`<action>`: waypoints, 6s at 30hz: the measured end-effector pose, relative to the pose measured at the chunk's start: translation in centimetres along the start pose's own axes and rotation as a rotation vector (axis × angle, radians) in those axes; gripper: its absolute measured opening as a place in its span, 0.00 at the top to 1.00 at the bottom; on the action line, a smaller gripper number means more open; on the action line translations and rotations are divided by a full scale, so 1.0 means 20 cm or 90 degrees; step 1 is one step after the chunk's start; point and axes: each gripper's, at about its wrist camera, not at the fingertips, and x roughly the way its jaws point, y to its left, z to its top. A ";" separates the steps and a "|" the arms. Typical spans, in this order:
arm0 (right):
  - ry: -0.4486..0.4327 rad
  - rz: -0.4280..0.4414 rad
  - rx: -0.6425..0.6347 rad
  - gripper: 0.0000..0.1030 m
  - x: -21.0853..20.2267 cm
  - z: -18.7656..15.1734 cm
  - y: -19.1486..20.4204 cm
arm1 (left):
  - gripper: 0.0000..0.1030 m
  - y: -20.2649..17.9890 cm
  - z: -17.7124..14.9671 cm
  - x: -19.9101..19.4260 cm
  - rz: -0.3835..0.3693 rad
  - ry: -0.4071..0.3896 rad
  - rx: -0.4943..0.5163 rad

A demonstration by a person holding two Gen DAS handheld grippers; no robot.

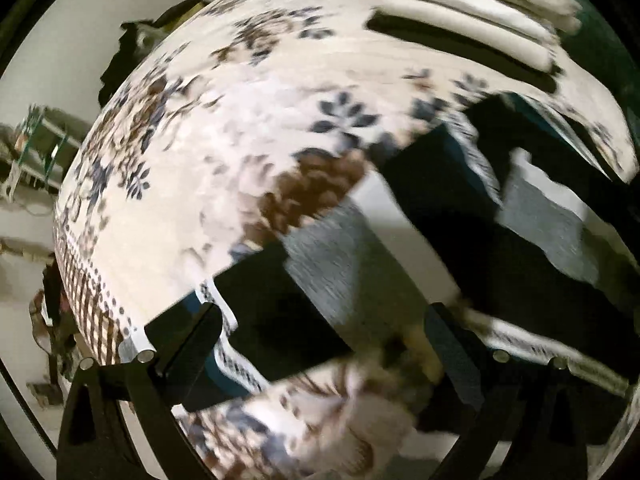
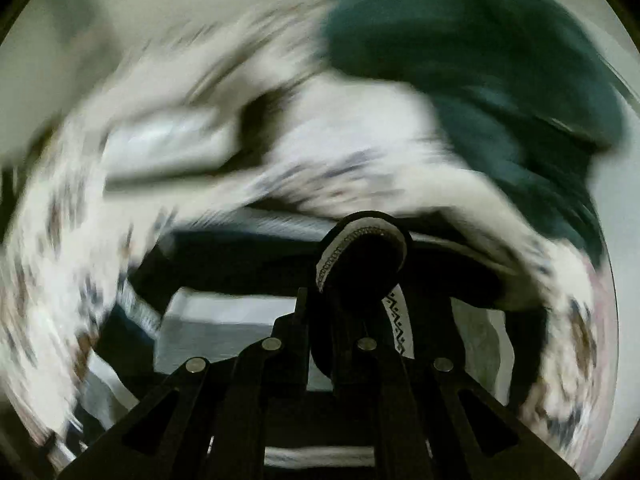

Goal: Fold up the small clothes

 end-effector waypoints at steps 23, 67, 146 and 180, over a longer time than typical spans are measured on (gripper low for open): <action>0.124 0.043 0.155 0.09 -0.14 -0.64 -0.55 | 0.00 0.90 -0.54 0.17 -0.141 0.193 -0.296; 0.132 -0.051 0.175 0.09 0.08 -0.66 -1.12 | 0.94 0.10 0.13 -0.49 -0.243 -0.207 -0.167; 0.270 0.237 -0.169 0.89 0.67 0.21 -0.08 | 0.15 -0.29 0.44 0.36 -0.080 0.006 -0.048; 0.151 0.071 0.455 0.43 0.18 -0.56 -1.97 | 0.15 -0.64 0.50 0.19 -0.084 -0.038 0.081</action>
